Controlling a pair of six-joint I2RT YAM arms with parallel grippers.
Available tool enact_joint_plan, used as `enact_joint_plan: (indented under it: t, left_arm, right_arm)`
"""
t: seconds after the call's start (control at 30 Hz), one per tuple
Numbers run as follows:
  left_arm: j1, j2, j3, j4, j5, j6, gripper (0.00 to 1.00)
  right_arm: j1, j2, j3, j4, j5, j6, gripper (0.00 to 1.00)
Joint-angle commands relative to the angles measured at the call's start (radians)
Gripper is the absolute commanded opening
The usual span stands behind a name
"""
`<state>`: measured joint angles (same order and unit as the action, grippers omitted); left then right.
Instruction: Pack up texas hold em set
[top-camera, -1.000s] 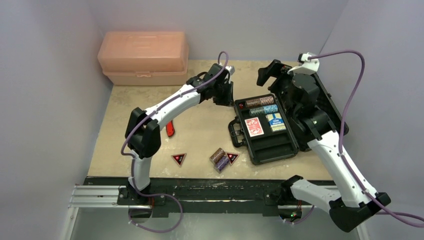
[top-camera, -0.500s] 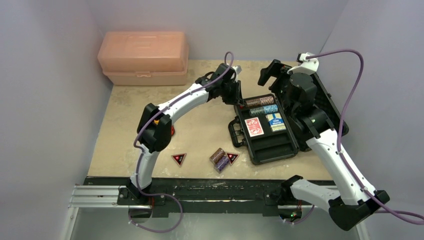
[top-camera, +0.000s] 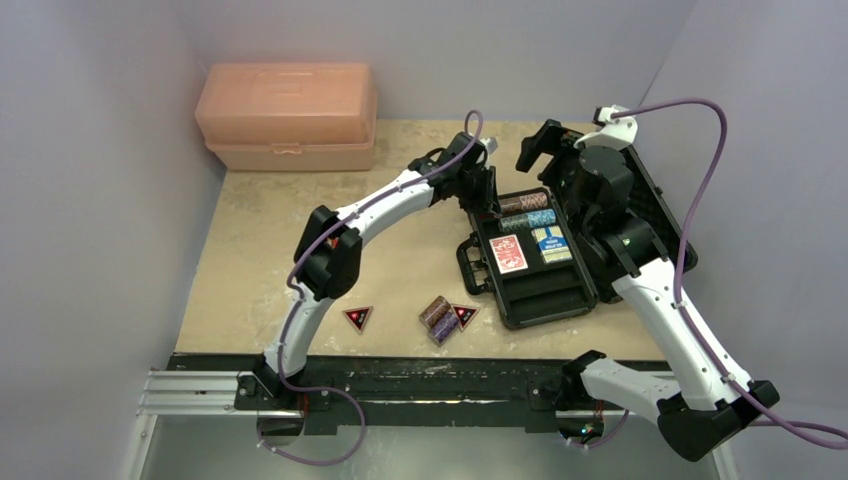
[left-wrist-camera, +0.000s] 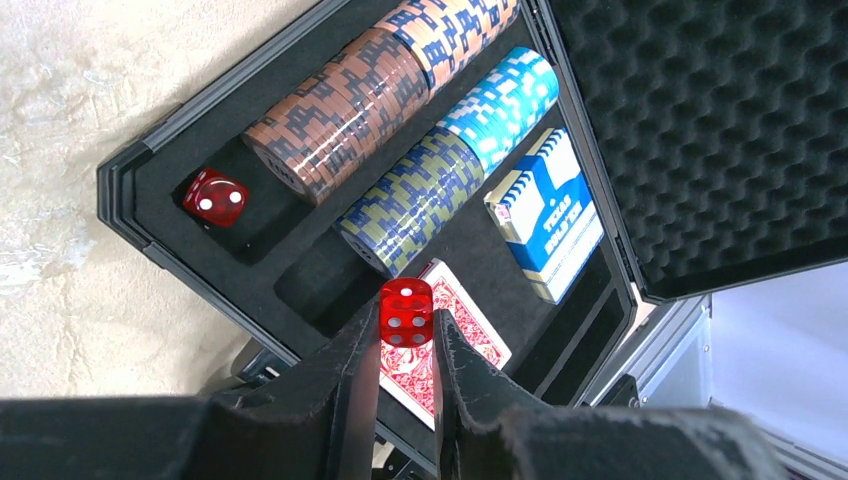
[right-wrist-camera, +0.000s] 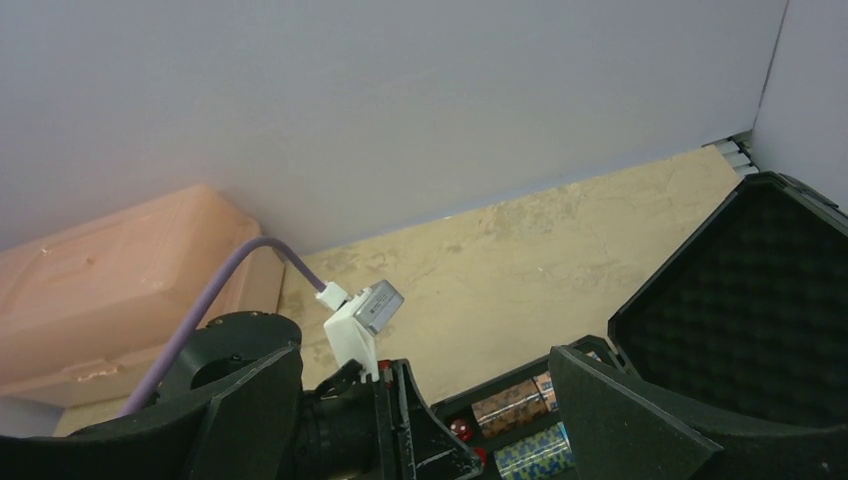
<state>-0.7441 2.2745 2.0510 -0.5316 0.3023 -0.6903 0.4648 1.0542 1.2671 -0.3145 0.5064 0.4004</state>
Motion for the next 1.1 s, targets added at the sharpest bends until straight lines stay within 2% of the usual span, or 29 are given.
enact_joint_plan:
  t: [0.0, 0.57, 0.8, 0.93, 1.07]
  left_arm:
    - [-0.012, 0.024, 0.065, 0.014, -0.011, -0.024, 0.0]
    - [-0.015, 0.061, 0.072, -0.002, -0.043, -0.012, 0.0]
    - [-0.014, 0.06, 0.074, -0.02, -0.055, -0.009, 0.05]
    - [-0.014, 0.059, 0.072, -0.018, -0.045, -0.011, 0.17]
    - [-0.015, 0.05, 0.062, -0.005, -0.045, -0.017, 0.43]
  right_arm:
    - [0.001, -0.009, -0.014, 0.031, 0.026, -0.017, 0.99]
    - [0.0, -0.011, -0.018, 0.034, 0.017, -0.017, 0.99]
    - [0.0, -0.009, -0.016, 0.034, 0.006, -0.014, 0.99]
    - [0.0, -0.011, -0.014, 0.032, 0.003, -0.011, 0.99]
    - [0.001, -0.014, -0.014, 0.03, 0.003, -0.012, 0.99]
